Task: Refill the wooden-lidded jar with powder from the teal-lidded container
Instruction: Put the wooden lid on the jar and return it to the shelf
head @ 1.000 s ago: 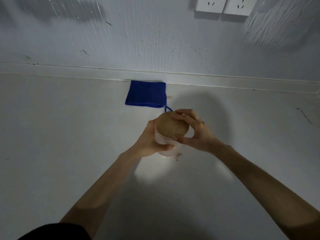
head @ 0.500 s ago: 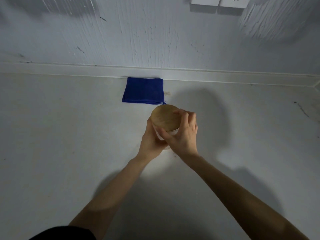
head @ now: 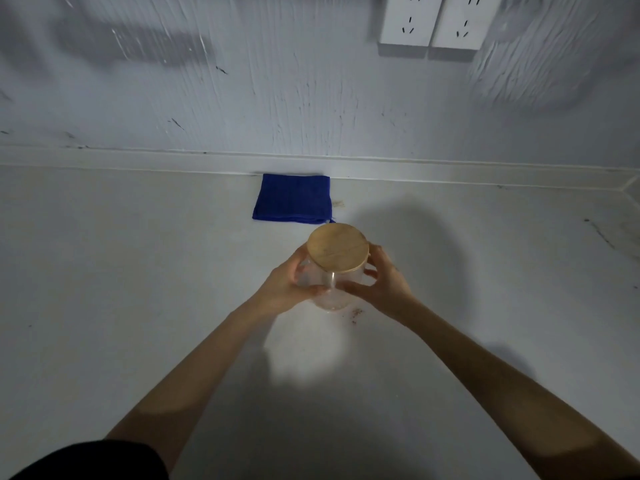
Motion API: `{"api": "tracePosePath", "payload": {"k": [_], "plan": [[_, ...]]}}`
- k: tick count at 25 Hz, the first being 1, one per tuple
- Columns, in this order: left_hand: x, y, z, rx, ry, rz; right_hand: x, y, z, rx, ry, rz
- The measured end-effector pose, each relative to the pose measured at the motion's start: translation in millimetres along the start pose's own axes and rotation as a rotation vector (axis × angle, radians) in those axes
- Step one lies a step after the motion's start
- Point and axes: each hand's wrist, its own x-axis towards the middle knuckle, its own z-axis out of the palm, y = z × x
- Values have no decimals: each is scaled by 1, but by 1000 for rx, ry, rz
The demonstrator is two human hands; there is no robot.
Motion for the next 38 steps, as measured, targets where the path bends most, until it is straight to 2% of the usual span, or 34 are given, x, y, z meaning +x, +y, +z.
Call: {"api": "tracePosePath", "payload": {"k": [6, 12, 23, 33, 38], "plan": [[-7, 26, -12, -97, 22, 20, 5, -13, -6, 141, 52, 22], [0, 94, -32, -139, 134, 152, 25, -67, -49, 195, 107, -143], [17, 234, -78, -68, 271, 485, 51, -191, -143, -24, 276, -470], [6, 351, -115, 47, 454, 788, 50, -301, -213, -123, 359, -737], [-5, 401, -142, 103, 483, 931, 47, -352, -236, -120, 394, -829]]}}
